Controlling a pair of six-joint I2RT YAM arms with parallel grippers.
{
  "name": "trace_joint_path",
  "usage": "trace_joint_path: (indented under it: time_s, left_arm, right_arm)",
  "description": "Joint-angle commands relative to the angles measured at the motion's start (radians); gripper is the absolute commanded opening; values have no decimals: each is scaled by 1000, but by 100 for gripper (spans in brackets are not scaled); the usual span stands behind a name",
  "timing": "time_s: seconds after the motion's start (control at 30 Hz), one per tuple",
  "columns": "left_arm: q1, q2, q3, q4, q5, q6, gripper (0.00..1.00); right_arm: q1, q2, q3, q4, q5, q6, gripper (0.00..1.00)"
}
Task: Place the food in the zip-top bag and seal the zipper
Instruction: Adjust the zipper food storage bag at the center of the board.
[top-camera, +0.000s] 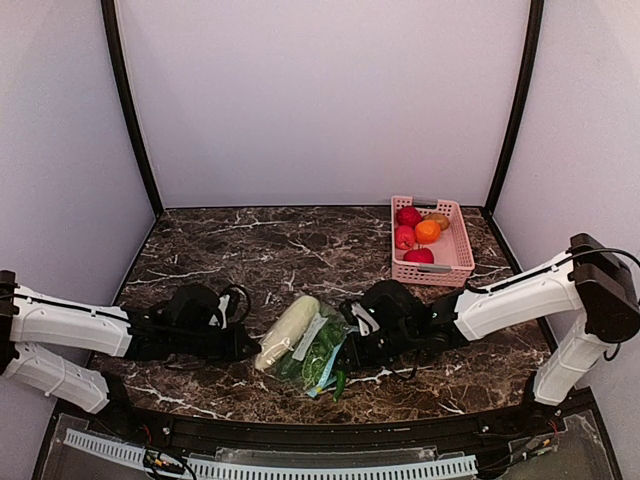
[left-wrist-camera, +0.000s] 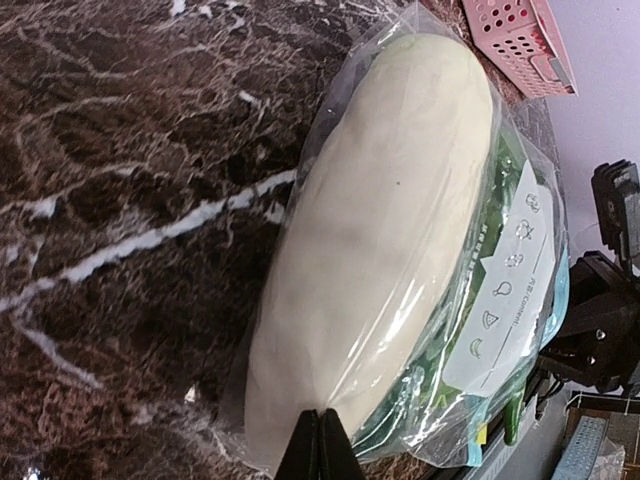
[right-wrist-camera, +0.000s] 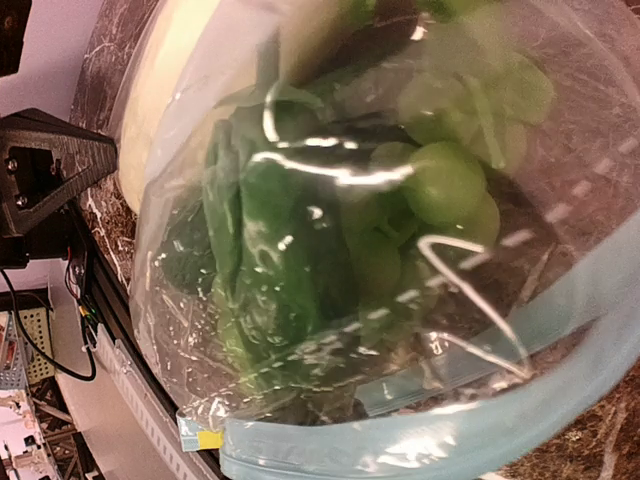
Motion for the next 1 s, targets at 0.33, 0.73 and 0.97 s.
trace_joint_path:
  time_s: [0.33,0.73,0.97]
  left_arm:
    - [136,374,334,103,143,284,1]
    - [126,176,343,-152,40,249,73]
    - [-7,-9,94,-8,33,-31,75]
  right_arm:
    - [31,-23,-43,-19,178,181,0]
    - [42,35,8,29,225,243,0]
    - [55,41,18,20,261,257,0]
